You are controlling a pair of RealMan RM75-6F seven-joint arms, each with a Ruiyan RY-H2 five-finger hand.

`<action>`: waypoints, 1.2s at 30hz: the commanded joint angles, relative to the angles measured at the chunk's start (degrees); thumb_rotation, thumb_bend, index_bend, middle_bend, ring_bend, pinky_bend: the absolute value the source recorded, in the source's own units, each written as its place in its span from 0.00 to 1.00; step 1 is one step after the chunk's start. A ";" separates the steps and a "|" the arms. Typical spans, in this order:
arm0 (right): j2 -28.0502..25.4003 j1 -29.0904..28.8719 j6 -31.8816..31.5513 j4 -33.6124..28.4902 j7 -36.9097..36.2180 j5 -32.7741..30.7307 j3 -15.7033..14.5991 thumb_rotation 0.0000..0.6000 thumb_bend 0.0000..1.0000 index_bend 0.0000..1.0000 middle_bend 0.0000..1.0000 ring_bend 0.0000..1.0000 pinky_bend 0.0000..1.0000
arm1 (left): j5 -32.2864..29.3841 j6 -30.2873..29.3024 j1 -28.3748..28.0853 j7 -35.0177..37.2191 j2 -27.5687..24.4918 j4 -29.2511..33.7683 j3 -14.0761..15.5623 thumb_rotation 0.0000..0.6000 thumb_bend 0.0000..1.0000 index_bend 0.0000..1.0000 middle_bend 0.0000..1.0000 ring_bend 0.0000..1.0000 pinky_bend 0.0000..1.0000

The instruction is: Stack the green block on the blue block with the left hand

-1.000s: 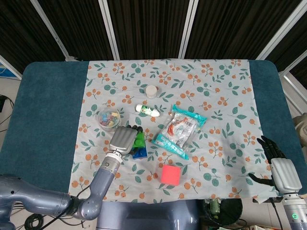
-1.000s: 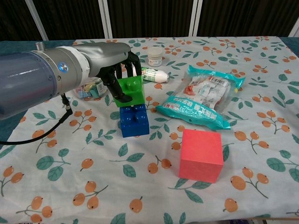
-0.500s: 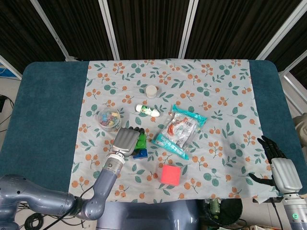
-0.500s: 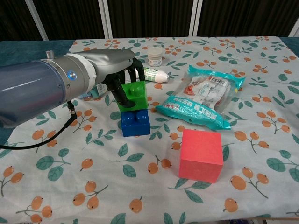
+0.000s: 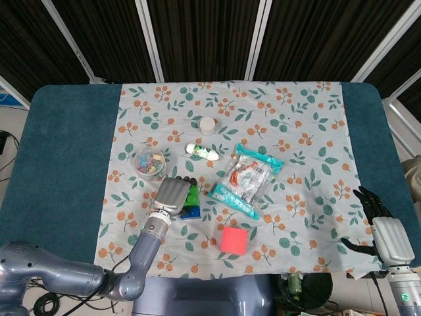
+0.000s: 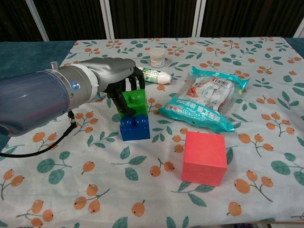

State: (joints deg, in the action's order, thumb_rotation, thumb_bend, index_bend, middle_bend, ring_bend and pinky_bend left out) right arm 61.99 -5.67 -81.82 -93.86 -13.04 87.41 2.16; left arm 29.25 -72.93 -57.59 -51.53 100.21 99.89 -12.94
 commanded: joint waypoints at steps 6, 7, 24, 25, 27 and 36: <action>-0.03 0.01 0.07 -0.09 -0.04 -0.03 -0.03 1.00 0.18 0.00 0.00 0.00 0.21 | 0.55 0.31 0.22 0.08 0.18 0.00 0.20 1.00 0.37 0.50 0.49 0.40 0.48; -0.05 0.00 0.09 -0.12 -0.08 -0.07 -0.01 1.00 0.18 0.00 0.00 0.00 0.21 | 0.61 0.39 0.28 0.12 0.10 0.15 0.21 1.00 0.37 0.49 0.49 0.40 0.48; -0.03 0.07 -0.04 -0.04 0.26 -0.10 0.03 1.00 0.18 0.00 0.00 0.00 0.21 | 6.02 -0.35 2.08 2.23 -5.62 6.26 0.42 1.00 0.12 0.03 0.02 0.00 0.06; -0.03 0.08 -0.05 0.01 0.26 -0.14 0.05 1.00 0.18 0.00 0.00 0.00 0.21 | 6.76 -0.46 2.40 2.47 -6.38 7.04 0.73 1.00 0.12 0.03 0.02 0.00 0.06; -0.03 0.08 0.00 0.07 0.24 -0.30 0.11 1.00 0.18 0.00 0.00 0.00 0.21 | 8.77 -0.72 3.31 3.17 -8.15 8.78 1.76 1.00 0.12 0.03 0.02 0.00 0.06; 0.10 0.12 -0.18 0.12 1.20 -0.05 0.03 1.00 0.18 0.00 0.00 0.00 0.21 | 29.09 -5.11 13.19 11.69 -19.75 13.68 14.38 1.00 0.12 0.03 0.02 0.00 0.06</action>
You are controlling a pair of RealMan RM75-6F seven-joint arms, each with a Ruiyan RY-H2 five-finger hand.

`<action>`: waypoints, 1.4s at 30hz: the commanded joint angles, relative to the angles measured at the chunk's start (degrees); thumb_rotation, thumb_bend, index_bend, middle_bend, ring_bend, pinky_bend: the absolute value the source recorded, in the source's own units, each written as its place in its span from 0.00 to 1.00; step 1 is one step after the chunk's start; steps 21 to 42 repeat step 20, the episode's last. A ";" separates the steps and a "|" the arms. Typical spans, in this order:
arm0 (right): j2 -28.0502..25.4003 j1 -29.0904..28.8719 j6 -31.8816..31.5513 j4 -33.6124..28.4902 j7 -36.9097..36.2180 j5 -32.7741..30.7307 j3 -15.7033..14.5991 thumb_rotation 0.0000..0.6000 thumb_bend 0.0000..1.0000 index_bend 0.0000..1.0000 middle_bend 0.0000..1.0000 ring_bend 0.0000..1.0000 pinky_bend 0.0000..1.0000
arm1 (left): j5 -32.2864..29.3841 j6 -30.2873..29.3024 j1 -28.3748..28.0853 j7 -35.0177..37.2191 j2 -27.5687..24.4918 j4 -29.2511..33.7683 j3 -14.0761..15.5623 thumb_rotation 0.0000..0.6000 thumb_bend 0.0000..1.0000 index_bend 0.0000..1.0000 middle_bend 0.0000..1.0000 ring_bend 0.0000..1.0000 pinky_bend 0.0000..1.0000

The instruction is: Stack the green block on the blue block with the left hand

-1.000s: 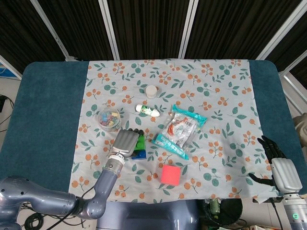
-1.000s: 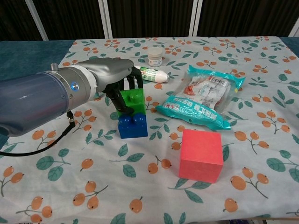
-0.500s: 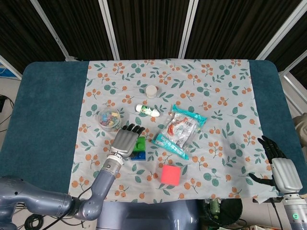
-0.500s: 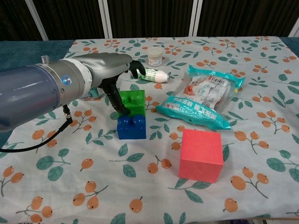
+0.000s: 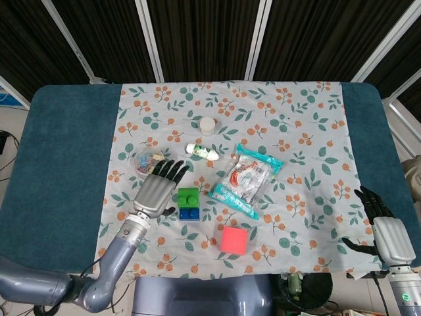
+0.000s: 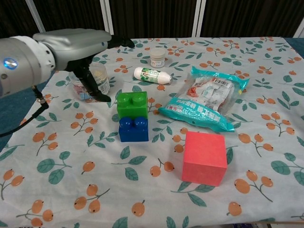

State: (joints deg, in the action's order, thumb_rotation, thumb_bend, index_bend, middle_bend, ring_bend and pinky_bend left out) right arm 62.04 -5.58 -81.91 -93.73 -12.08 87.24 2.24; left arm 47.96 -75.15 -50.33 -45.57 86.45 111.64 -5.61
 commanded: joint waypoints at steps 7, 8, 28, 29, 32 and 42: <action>0.42 0.11 -0.38 0.05 1.47 0.15 0.00 1.00 0.18 0.00 0.00 0.00 0.21 | 27.50 -9.65 17.12 19.92 -12.80 -4.91 17.35 1.00 0.11 0.00 0.00 0.00 0.06; 0.47 0.13 -0.45 0.06 1.64 0.19 0.00 1.00 0.18 0.00 0.00 0.00 0.21 | 29.31 -11.16 18.87 22.06 -13.31 -6.12 18.42 1.00 0.10 0.00 0.00 0.00 0.06; 0.74 0.13 -0.67 0.39 2.24 0.53 -0.05 1.00 0.18 0.00 0.00 0.00 0.21 | 37.09 -19.64 32.06 37.87 -12.82 -21.97 19.84 1.00 0.10 0.00 0.00 0.00 0.05; 0.74 0.13 -0.67 0.39 2.24 0.53 -0.05 1.00 0.18 0.00 0.00 0.00 0.21 | 37.09 -19.64 32.06 37.87 -12.82 -21.97 19.84 1.00 0.10 0.00 0.00 0.00 0.05; 0.74 0.13 -0.67 0.39 2.24 0.53 -0.05 1.00 0.18 0.00 0.00 0.00 0.21 | 37.09 -19.64 32.06 37.87 -12.82 -21.97 19.84 1.00 0.10 0.00 0.00 0.00 0.05; 0.74 0.13 -0.67 0.39 2.24 0.53 -0.05 1.00 0.18 0.00 0.00 0.00 0.21 | 37.09 -19.64 32.06 37.87 -12.82 -21.97 19.84 1.00 0.10 0.00 0.00 0.00 0.05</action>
